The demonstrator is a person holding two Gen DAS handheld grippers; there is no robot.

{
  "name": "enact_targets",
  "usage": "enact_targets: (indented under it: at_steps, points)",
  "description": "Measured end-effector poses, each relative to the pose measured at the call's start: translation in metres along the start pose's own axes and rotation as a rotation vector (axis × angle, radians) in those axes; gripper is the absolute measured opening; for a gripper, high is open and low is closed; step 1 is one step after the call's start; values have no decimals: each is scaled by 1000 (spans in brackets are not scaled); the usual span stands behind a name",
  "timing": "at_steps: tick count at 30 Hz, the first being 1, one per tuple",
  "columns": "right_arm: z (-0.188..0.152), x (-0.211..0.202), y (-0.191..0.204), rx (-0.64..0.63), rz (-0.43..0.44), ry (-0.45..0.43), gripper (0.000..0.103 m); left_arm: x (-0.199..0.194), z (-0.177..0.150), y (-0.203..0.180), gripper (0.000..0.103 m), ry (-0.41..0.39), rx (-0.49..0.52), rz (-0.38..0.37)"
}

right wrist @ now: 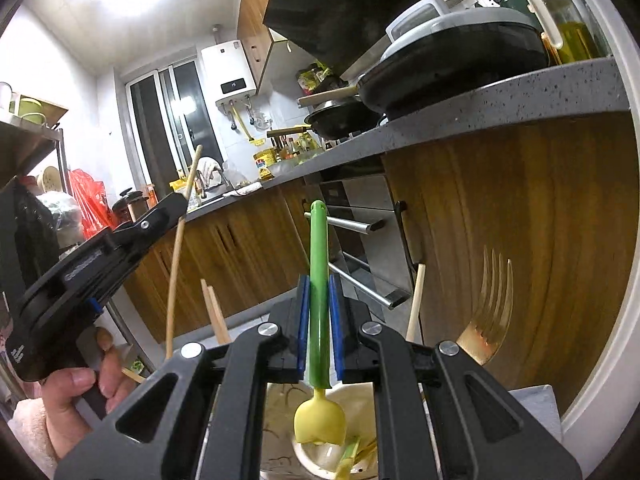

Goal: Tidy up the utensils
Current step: 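Drop the chopstick into the tall cup with left tool while right tool drops green spoon into small cup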

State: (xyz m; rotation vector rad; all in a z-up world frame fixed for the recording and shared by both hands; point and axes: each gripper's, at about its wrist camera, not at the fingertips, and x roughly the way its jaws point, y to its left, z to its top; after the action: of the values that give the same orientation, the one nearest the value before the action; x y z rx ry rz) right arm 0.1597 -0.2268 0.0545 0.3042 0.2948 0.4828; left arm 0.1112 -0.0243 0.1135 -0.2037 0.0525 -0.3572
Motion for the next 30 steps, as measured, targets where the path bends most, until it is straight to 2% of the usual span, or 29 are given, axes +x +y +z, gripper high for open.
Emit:
enact_targets:
  at_steps: [6,8,15,19,26,30]
  points:
    - [-13,3,-8,11,2,24,10,10,-8,8,5,6,-34,8]
    - [-18,3,-8,11,8,41,10,10,-12,7,5,21,-11,6]
    - [-22,-11,-14,14,14,47,10,-8,-25,8,5,136,75,-39]
    - [-24,-12,-22,9,-18,70,10,-19,-32,15,5,227,92,-66]
    - [-33,-22,-23,0,-29,99,10,-46,-35,21,5,264,110,-69]
    - [-32,-26,-20,-1,-33,110,10,-54,-32,19,14,265,112,-62]
